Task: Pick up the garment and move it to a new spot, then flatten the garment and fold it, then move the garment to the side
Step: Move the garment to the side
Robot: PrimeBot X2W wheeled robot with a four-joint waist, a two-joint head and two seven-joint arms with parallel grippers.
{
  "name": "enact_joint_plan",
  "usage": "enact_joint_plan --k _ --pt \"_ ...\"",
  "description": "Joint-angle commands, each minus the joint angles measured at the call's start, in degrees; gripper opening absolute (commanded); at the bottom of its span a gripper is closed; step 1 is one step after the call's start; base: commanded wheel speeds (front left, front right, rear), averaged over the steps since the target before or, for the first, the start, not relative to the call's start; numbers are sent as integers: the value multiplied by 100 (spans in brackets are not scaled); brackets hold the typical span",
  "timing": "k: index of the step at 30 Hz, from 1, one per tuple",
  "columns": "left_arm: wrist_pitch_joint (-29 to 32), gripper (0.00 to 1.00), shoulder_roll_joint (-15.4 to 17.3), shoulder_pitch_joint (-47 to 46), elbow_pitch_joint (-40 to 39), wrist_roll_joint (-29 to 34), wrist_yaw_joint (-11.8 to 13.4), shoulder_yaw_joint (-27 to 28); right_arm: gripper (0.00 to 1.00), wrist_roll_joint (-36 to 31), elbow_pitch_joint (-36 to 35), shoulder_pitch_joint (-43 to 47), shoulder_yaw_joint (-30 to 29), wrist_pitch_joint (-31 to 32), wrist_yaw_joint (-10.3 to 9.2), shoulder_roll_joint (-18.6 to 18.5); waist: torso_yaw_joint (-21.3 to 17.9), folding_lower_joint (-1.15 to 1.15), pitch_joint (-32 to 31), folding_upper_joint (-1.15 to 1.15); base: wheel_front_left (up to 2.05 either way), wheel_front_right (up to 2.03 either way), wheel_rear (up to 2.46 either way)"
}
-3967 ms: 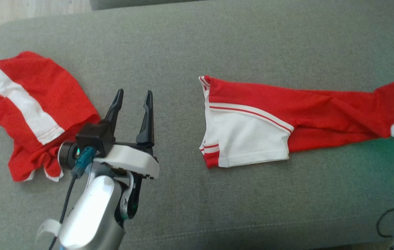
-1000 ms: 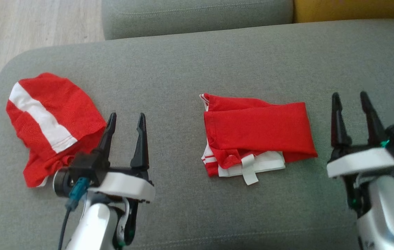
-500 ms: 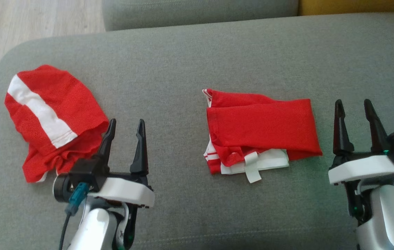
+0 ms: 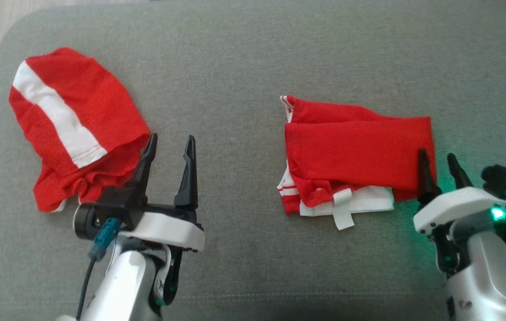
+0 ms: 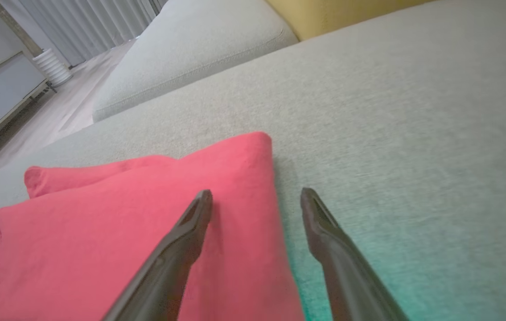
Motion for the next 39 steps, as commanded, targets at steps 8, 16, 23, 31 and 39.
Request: enact_joint_plan --k 8,16,23,31,39 --pt "-35 100 2 -347 -156 46 -29 145 100 44 650 -566 320 22 -4 -13 126 0 219 0 0 0 0" --pt "-35 100 2 -404 -138 124 -76 247 0 -1006 496 -1053 412 -206 -4 -182 -220 0 320 0 0 0 0" --pt "-35 100 2 -532 -167 171 -120 265 0 -1249 -60 -1475 537 -38 -4 -1382 -445 0 488 0 0 0 0" --pt "-35 100 2 -613 -175 186 -162 240 0 -1002 11 -1877 341 137 -4 -2258 -481 0 625 0 0 0 0" --pt "-35 100 2 -646 -163 204 -200 273 0 -1013 148 -2033 106 86 -4 -2396 -427 0 698 0 0 0 0"
